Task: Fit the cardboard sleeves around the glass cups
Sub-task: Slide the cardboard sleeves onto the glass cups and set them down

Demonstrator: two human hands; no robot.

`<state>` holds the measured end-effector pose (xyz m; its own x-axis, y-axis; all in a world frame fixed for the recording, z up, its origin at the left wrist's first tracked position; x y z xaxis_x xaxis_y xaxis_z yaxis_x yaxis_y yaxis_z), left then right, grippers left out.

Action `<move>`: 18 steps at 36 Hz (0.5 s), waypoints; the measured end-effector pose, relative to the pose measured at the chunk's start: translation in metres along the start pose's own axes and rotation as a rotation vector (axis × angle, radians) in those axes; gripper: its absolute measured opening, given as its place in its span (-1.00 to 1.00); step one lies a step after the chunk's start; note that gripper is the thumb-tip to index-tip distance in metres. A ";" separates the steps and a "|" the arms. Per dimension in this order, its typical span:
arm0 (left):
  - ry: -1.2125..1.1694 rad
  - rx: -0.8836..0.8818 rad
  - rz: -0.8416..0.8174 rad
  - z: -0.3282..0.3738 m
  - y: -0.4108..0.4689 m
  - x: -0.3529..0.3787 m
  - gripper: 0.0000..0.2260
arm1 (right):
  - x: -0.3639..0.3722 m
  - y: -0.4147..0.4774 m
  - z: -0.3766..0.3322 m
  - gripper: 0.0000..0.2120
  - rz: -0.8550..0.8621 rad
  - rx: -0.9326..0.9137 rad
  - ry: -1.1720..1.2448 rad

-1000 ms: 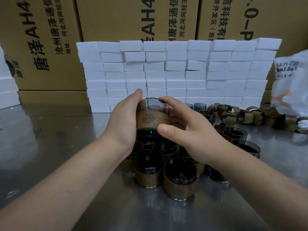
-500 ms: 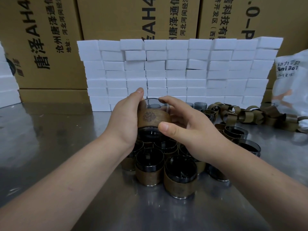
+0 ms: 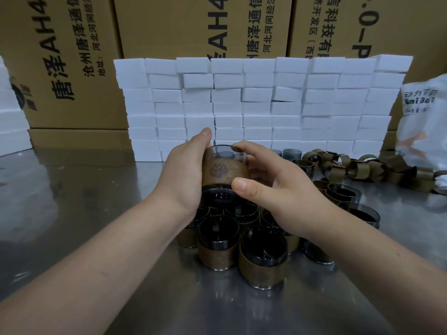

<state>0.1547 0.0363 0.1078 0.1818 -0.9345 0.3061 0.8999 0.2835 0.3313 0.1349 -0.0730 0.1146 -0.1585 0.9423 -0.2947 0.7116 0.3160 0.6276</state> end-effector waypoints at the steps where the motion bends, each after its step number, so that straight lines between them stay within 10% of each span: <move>1: 0.000 -0.002 -0.010 0.000 0.000 0.001 -0.52 | 0.000 0.000 0.000 -0.62 -0.002 0.002 0.001; 18: 0.007 0.021 0.032 0.003 -0.001 -0.002 -0.55 | 0.002 -0.001 -0.003 -0.64 -0.016 0.022 0.074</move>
<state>0.1525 0.0388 0.1097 0.2131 -0.9263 0.3108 0.8852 0.3177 0.3398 0.1317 -0.0712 0.1158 -0.2198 0.9431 -0.2496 0.7233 0.3292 0.6070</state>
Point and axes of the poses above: each hand's wrist, its own y-axis towards the middle knuckle, its own x-axis out of the palm, z = x × y, the point moved 10 cm from there along y, towards the middle knuckle, and after that the axes turned 10 degrees about z, right-handed, at the moved point
